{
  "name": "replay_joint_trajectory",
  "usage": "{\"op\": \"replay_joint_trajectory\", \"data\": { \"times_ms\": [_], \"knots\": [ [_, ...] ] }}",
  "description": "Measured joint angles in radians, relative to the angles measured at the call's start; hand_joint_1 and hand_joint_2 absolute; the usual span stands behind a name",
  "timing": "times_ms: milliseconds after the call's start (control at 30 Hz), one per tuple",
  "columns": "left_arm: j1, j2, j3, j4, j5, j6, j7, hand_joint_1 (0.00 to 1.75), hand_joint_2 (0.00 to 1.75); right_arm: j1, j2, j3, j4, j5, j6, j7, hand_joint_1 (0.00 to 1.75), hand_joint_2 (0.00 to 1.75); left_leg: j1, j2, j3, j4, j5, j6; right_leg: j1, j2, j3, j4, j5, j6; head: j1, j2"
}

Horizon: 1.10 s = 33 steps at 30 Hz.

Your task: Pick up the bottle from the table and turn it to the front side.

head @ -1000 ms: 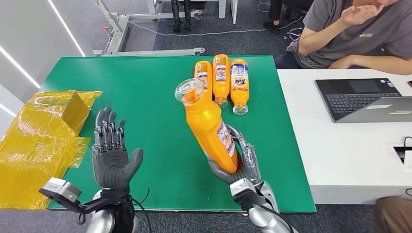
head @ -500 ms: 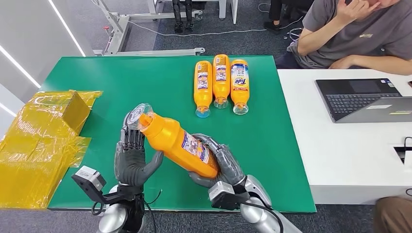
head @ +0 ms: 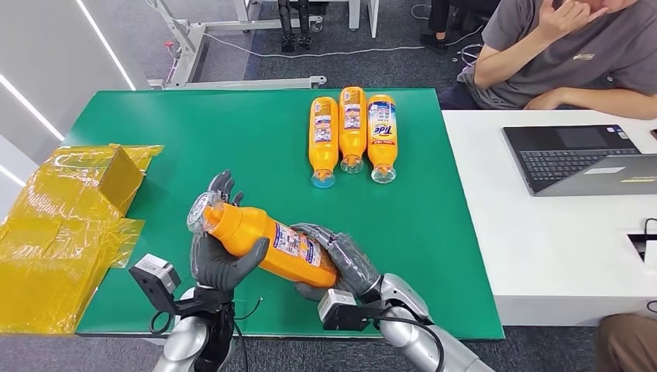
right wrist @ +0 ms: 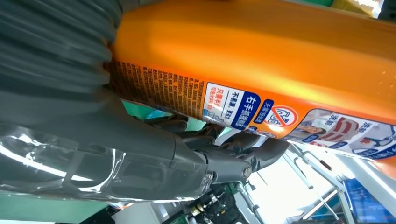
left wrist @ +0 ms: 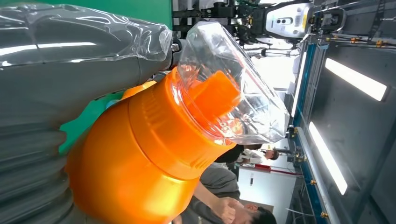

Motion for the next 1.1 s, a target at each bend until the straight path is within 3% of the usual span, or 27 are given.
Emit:
{"op": "replay_joint_trajectory", "data": {
  "times_ms": [100, 233, 600, 733, 800, 867, 933, 1100],
  "knots": [
    [-0.005, 0.001, 0.0, 0.011, 0.008, -0.003, 0.0, 0.0, 1.75, -0.001, -0.001, 0.002, 0.006, 0.002, 0.005, 0.002, 1.75, 1.75, 0.0, 0.0, 0.0, 0.0, 0.0, 0.0, 0.0, 0.0, 0.0, 0.0, 0.0, 0.0, 0.0, 0.0],
    [-0.012, 0.001, -0.002, 0.023, 0.016, -0.015, 0.0, 1.72, 1.75, -0.001, -0.002, 0.002, 0.011, 0.006, 0.007, 0.005, 1.75, 1.75, 0.0, 0.0, 0.0, 0.0, 0.0, 0.0, 0.0, 0.0, 0.0, 0.0, 0.0, 0.0, 0.0, 0.0],
    [-0.051, 0.0, -0.051, 0.071, 0.073, -0.035, -0.001, 1.75, 1.75, -0.001, -0.005, 0.0, 0.028, 0.028, 0.004, 0.017, 1.75, 1.75, 0.0, 0.0, 0.0, 0.0, 0.0, 0.0, 0.0, 0.0, 0.0, 0.0, 0.0, 0.0, 0.0, 0.0],
    [-0.063, -0.001, -0.063, 0.081, 0.086, -0.034, -0.001, 1.75, 1.75, 0.0, -0.006, 0.0, 0.03, 0.08, -0.059, 0.027, 1.69, 1.75, 0.0, 0.0, 0.0, 0.0, 0.0, 0.0, 0.0, 0.0, 0.0, 0.0, 0.0, 0.0, 0.0, 0.0],
    [-0.072, -0.001, -0.074, 0.086, 0.087, -0.027, -0.003, 1.75, 1.75, 0.002, -0.006, 0.0, 0.032, 0.153, -0.139, 0.042, 1.22, 1.75, 0.0, 0.0, 0.0, 0.0, 0.0, 0.0, 0.0, 0.0, 0.0, 0.0, 0.0, 0.0, 0.0, 0.0],
    [-0.082, -0.001, -0.087, 0.09, 0.089, -0.021, -0.006, 1.75, 1.75, 0.007, -0.006, 0.0, 0.032, 0.225, -0.231, 0.056, 0.43, 1.75, 0.0, -0.001, 0.0, 0.0, 0.0, 0.0, 0.0, -0.001, 0.0, 0.0, 0.0, 0.0, 0.0, 0.0],
    [-0.094, -0.001, -0.101, 0.094, 0.094, -0.015, -0.007, 1.75, 1.75, 0.015, -0.006, 0.0, 0.032, 0.258, -0.304, 0.063, 0.03, 1.75, 0.0, -0.001, 0.0, 0.0, 0.0, 0.0, 0.0, -0.001, 0.0, 0.0, 0.0, 0.0, 0.0, 0.0],
    [-0.104, 0.005, -0.126, 0.125, 0.11, 0.017, 0.0, 1.75, 1.75, 0.032, 0.004, 0.0, 0.006, 0.248, -0.395, 0.049, 0.0, 1.75, 0.0, 0.001, 0.0, 0.0, 0.0, 0.0, 0.0, 0.001, 0.0, 0.0, 0.0, 0.0, 0.0, 0.0]
  ]
}}
